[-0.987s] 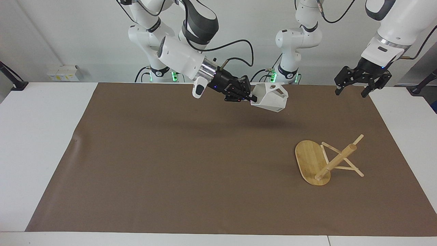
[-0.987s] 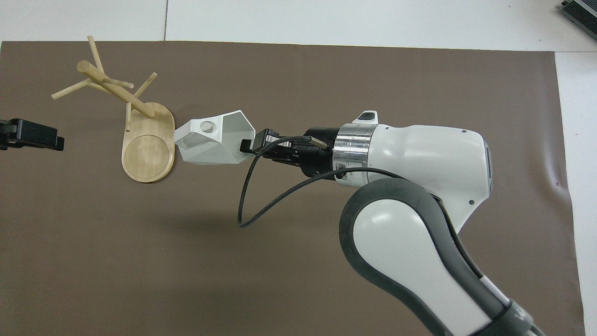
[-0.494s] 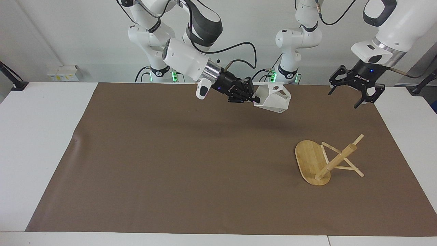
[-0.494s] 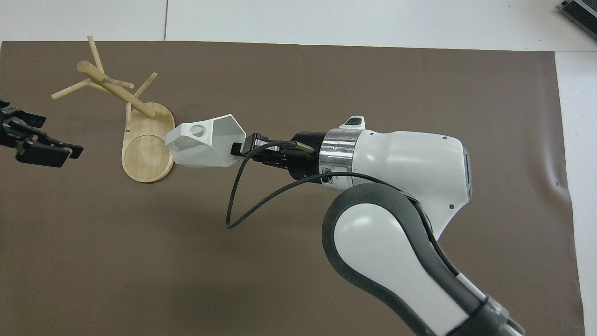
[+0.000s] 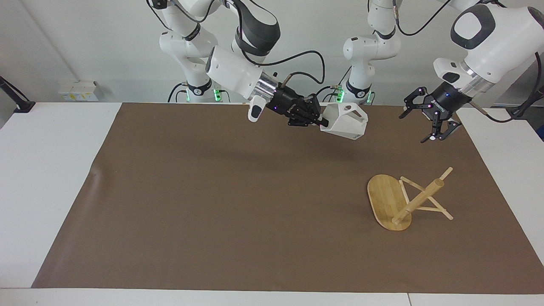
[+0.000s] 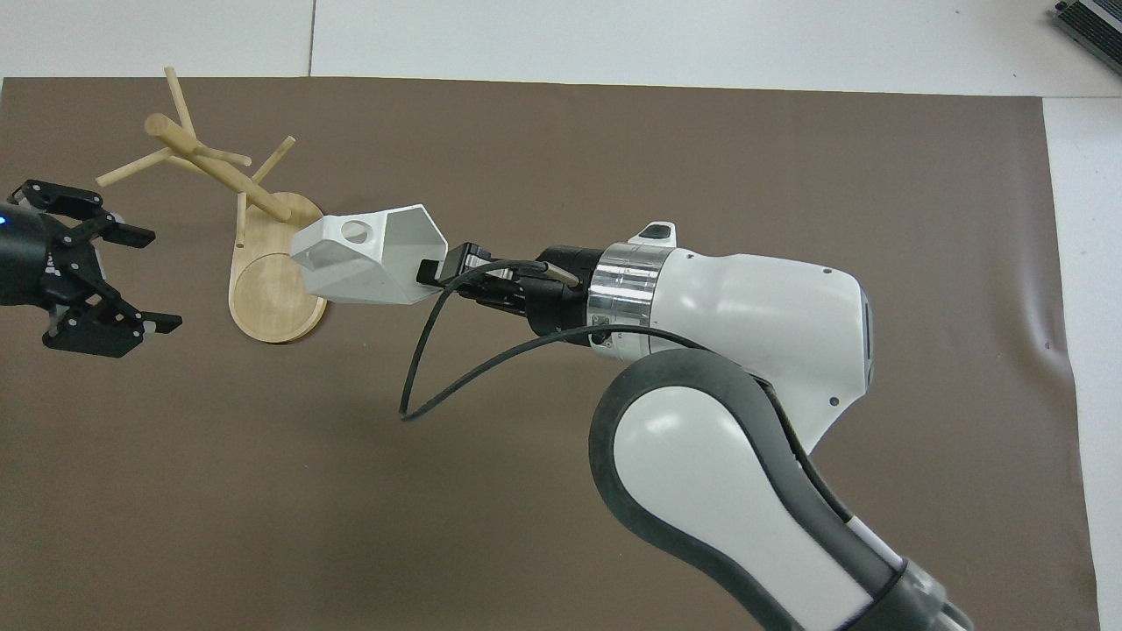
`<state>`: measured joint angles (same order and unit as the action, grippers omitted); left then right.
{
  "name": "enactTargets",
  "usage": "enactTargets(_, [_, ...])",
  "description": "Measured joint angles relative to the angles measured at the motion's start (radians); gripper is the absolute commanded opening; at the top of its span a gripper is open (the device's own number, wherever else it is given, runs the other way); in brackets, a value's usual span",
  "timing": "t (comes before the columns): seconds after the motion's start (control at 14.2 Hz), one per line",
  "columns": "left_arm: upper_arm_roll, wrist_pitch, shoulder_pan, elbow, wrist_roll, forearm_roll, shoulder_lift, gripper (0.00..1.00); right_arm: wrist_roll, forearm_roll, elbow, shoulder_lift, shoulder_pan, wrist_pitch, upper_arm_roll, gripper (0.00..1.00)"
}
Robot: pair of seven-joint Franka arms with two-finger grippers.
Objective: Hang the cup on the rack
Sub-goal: 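Reach the left gripper to the cup held by the right gripper, then grasp the cup with the left gripper while the right gripper holds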
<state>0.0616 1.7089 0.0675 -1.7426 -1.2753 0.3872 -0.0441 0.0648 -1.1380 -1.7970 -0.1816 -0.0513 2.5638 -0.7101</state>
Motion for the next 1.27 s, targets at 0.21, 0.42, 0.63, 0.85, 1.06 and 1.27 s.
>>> enactTargets(0.21, [0.004,0.007,-0.016,-0.014,-0.134,0.063,0.0,1.0,0.009,-0.001,0.007,-0.002,0.004,0.013,-0.001,0.0])
enactTargets(0.42, [0.005,0.043,-0.031,-0.04,-0.207,0.116,0.0,1.0,0.015,-0.001,0.01,-0.008,0.006,0.041,-0.015,0.0])
enactTargets(0.63, [0.008,0.085,-0.045,-0.071,-0.239,0.173,0.001,1.0,0.025,-0.001,0.019,-0.021,0.015,0.052,-0.026,0.0])
enactTargets(0.85, [0.011,0.118,-0.082,-0.081,-0.24,0.219,0.001,1.0,0.026,-0.001,0.021,-0.04,0.041,0.085,-0.027,0.0])
enactTargets(1.06, [0.013,0.13,-0.115,-0.086,-0.24,0.242,0.001,1.0,0.026,-0.001,0.03,-0.048,0.045,0.089,-0.027,0.0])
enactTargets(1.27, [0.014,0.137,-0.121,-0.086,-0.241,0.273,0.001,1.0,0.026,-0.001,0.038,-0.05,0.045,0.089,-0.027,0.0])
